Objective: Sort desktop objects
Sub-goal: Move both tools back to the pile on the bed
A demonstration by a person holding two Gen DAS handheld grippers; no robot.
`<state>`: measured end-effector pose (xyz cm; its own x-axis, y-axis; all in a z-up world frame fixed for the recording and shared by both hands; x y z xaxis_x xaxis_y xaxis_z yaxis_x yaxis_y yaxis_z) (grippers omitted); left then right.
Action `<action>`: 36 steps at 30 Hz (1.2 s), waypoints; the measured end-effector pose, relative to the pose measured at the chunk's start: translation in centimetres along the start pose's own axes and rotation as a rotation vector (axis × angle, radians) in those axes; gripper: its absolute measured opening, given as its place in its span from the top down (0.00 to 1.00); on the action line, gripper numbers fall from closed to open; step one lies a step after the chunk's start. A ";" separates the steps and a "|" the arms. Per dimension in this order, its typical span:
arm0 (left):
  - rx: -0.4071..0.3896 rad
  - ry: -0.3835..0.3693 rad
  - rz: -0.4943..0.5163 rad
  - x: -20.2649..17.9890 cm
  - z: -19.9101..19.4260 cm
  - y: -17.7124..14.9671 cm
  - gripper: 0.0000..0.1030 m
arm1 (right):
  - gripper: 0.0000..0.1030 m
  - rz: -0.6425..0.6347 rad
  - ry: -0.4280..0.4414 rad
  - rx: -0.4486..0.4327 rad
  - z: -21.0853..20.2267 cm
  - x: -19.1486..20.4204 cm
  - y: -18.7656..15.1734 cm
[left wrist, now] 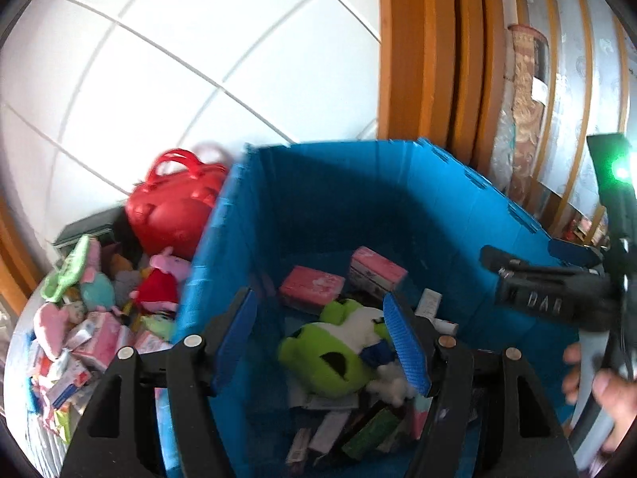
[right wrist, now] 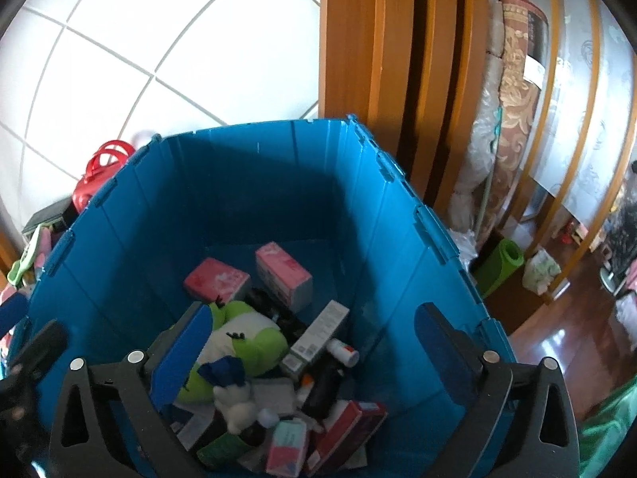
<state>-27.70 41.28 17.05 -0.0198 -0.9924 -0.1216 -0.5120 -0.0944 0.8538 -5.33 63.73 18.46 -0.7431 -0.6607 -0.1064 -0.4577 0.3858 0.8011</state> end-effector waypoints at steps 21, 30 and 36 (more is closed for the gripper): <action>-0.025 0.305 -0.240 27.6 -6.9 -10.7 0.24 | 0.00 -0.234 0.477 -0.262 -11.0 24.5 -2.7; 0.097 0.395 -0.336 43.9 -7.1 -21.3 0.24 | 0.00 -0.318 0.554 -0.101 -6.2 37.7 -6.7; 0.242 0.385 -0.367 51.6 -3.7 -28.2 0.24 | 0.00 -0.269 0.482 0.107 1.5 42.1 -11.9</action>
<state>-11.07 -7.52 -11.39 0.4864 -0.8597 -0.1559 -0.6089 -0.4615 0.6451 -31.92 32.33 3.54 -0.2973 -0.9548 0.0026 -0.6659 0.2093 0.7161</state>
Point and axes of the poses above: each gripper's, at about its wrist camera, not at the fingertips, and z roughly the way its jaws point, x to its left, y to its top, the point moved 5 cm from there along z, roughly the way its jaws point, and after that the axes turned 6 degrees about y, right-handed, at the moved point
